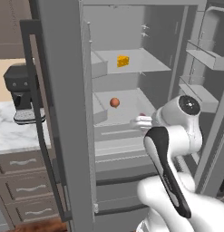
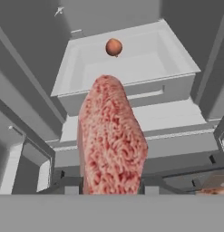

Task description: Take the cheese, steak, and onion from the fridge and place them on the plate on the dining counter to create an appetizer plate.

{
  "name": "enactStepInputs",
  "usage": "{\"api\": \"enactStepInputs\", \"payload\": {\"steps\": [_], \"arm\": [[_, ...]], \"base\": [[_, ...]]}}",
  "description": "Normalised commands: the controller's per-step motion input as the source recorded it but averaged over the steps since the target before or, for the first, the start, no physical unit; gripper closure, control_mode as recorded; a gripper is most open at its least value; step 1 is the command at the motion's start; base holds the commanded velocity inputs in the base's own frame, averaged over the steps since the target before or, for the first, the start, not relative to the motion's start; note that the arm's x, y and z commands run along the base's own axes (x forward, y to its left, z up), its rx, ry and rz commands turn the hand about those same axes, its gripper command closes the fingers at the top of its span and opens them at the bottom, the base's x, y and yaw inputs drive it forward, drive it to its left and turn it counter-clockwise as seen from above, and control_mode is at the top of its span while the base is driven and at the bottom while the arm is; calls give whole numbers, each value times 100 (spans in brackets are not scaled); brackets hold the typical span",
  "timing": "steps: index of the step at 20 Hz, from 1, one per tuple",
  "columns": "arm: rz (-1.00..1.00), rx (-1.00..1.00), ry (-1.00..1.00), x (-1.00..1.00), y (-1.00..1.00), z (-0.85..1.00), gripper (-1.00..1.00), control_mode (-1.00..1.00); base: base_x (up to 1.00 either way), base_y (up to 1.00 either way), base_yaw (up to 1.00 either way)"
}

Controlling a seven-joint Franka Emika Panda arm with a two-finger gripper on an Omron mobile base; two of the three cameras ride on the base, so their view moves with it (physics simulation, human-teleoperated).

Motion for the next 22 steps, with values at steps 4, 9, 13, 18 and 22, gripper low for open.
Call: {"api": "enactStepInputs", "payload": {"steps": [4, 9, 13, 18, 22], "arm": [[0, 0, 6, -69, -1, 71, 100, -100], [0, -1, 3, -78, -1, 60, 100, -100], [2, -6, 1, -71, -3, 56, 100, -100], [1, -2, 0, -17, -1, 16, 100, 100], [0, 0, 0, 0, 0, 0, 100, 100]], "base": [[0, 0, 0], [0, 0, 0], [0, 0, 0], [0, 0, 0], [1, -2, 1]]}}
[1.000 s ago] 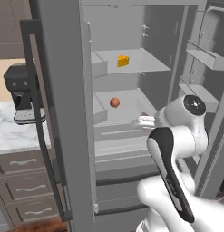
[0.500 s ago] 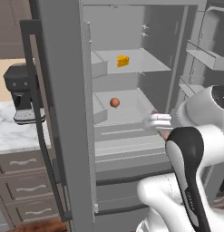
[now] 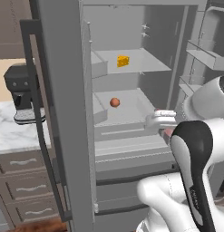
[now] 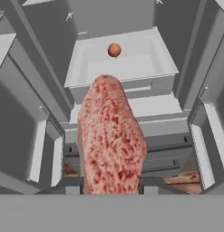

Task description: Take the cheese, steak, and onion from the fridge and place them on the plate on the dining counter to create an appetizer plate.

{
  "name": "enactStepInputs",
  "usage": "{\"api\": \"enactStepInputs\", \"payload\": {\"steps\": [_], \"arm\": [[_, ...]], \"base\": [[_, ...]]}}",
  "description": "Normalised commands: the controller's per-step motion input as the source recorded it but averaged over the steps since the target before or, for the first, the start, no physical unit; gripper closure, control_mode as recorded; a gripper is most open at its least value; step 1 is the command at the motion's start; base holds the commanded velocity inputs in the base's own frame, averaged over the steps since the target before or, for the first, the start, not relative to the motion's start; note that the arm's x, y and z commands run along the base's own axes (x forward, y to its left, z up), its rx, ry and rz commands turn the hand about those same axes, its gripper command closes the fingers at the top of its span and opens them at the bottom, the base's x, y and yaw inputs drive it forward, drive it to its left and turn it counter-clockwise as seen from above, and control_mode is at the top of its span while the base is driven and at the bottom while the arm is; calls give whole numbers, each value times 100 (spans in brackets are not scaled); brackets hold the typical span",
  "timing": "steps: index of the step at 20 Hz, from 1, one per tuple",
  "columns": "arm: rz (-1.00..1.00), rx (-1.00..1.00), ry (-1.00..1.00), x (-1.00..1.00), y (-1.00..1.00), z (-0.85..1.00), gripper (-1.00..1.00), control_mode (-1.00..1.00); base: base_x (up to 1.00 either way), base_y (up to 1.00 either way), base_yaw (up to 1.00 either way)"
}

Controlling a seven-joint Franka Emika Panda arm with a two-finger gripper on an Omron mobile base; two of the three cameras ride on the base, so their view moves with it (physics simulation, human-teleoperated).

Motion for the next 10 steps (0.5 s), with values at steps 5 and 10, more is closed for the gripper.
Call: {"api": "enactStepInputs", "payload": {"steps": [5, 10], "arm": [[0, 0, 0, 0, 0, 0, 100, 100], [0, 0, 0, 0, 0, 0, 100, 100]], "base": [[-91, -6, -2], [-92, 0, -1]]}}
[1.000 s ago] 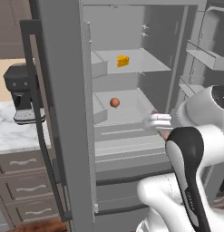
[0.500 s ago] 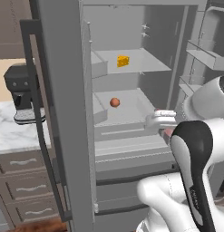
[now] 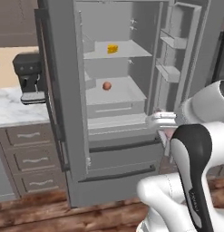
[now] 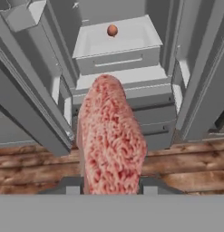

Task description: Take the cheese, steak, and onion from the fridge and place them on the plate on the dining counter to create an appetizer plate.

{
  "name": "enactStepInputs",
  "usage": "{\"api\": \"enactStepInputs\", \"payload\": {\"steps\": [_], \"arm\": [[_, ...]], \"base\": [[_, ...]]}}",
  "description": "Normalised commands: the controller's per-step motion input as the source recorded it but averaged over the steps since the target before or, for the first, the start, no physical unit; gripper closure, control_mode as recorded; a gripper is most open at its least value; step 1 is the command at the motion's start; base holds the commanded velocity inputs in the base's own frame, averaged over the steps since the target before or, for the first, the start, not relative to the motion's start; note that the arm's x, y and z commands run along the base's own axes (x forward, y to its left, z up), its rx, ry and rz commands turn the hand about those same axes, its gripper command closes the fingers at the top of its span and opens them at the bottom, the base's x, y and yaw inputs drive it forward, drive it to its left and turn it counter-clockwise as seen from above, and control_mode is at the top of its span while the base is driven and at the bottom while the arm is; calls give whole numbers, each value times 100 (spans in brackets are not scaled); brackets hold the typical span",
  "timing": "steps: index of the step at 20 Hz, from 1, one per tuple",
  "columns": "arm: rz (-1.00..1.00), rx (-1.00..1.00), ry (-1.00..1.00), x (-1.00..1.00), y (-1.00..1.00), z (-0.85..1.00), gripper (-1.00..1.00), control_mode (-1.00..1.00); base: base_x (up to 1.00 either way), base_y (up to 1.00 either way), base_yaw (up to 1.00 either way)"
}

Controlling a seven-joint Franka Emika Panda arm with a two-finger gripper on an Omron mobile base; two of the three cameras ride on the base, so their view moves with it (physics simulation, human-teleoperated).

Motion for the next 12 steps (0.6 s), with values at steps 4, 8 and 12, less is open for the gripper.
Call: {"api": "enactStepInputs", "payload": {"steps": [4, 8, 12], "arm": [[0, 0, 0, 0, 0, 0, 100, 100], [0, 0, 0, 0, 0, 0, 100, 100], [0, 0, 0, 0, 0, 0, 100, 100]], "base": [[-64, -38, 0], [-33, -92, 0], [-2, -100, 0]]}}
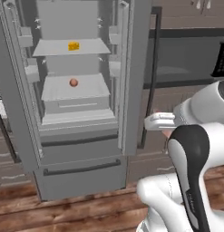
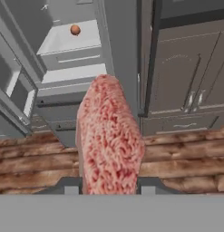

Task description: Take the cheese, steak, and onion from the fridge and place them on the plate on the dining counter to create an appetizer plate.

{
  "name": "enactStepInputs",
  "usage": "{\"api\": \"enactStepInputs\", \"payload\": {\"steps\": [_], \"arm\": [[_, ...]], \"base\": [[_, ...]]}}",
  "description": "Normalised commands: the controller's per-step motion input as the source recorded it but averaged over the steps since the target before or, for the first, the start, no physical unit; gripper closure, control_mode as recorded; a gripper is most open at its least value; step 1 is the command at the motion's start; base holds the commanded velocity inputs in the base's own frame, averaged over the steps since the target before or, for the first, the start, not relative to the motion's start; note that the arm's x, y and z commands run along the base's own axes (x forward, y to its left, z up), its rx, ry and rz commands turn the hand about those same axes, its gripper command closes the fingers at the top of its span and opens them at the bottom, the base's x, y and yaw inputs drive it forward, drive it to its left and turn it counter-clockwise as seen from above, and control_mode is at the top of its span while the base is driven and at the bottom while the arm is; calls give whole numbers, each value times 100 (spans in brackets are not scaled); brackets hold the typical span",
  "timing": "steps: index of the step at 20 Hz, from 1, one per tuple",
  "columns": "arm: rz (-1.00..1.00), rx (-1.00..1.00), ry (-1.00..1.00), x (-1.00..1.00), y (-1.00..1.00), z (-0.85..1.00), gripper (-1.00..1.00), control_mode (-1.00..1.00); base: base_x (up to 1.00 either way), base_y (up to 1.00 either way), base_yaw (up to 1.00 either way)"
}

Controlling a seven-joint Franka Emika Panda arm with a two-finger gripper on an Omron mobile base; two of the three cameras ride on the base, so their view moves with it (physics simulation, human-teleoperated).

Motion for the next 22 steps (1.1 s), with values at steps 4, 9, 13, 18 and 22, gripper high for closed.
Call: {"api": "enactStepInputs", "payload": {"steps": [4, 9, 13, 18, 22], "arm": [[0, 0, 0, 0, 0, 0, 100, 100], [0, 0, 0, 0, 0, 0, 100, 100], [0, 0, 0, 0, 0, 0, 100, 100], [0, 0, 0, 0, 0, 0, 100, 100], [0, 0, 0, 0, 0, 0, 100, 100]], "base": [[0, -100, 0], [19, -100, 13], [32, -100, 44], [29, -87, 64], [18, -55, 80]]}}
